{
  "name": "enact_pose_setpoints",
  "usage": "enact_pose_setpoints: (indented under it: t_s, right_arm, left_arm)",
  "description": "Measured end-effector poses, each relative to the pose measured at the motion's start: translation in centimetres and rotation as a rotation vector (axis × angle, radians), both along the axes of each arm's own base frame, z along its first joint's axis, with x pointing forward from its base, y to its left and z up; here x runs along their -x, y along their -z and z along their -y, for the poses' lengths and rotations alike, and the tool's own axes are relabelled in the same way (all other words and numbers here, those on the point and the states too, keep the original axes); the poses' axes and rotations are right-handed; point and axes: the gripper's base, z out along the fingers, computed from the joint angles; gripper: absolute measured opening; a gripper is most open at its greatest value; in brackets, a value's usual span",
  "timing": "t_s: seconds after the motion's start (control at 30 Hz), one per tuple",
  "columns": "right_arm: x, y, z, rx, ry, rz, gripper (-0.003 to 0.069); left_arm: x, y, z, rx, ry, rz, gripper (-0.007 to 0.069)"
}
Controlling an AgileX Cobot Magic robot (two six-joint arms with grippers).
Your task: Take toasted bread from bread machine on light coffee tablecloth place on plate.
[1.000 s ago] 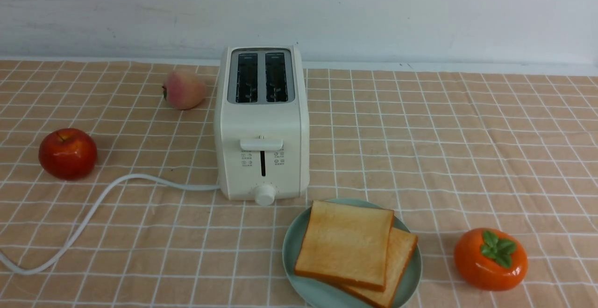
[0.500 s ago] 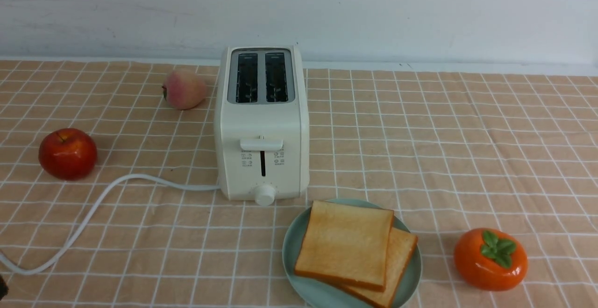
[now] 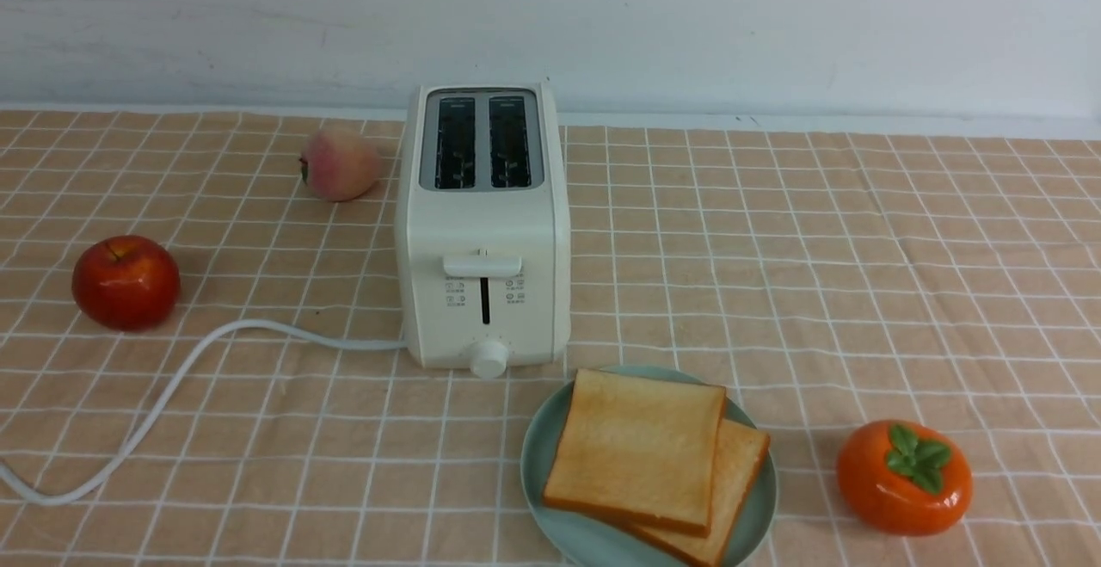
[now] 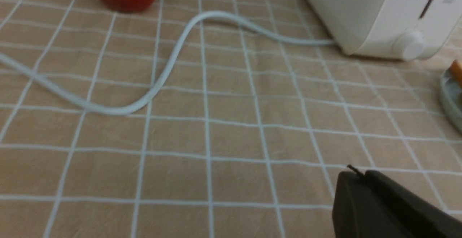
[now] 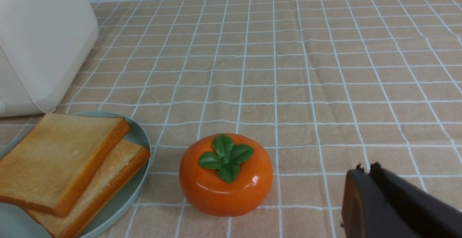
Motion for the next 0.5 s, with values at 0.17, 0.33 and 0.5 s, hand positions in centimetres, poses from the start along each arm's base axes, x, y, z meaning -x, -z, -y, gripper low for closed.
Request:
enact_pose_setpoints:
  t_s: [0.17,0.33,0.5]
  right_arm:
    - [0.00,-0.01,0.01,0.002,0.000,0.001,0.0034]
    - [0.00,-0.01,0.01,0.002,0.000,0.001,0.0041]
    - [-0.01,-0.02,0.02,0.005,0.001,0.003,0.0047]
  left_arm:
    - [-0.03,0.06,-0.40,-0.028,-0.068,-0.002,0.0006]
    - [-0.07,-0.06,-0.40,-0.024,-0.070,0.012,0.0015]
    - [-0.08,-0.09,-0.40,-0.024,-0.071,0.016,0.0017]
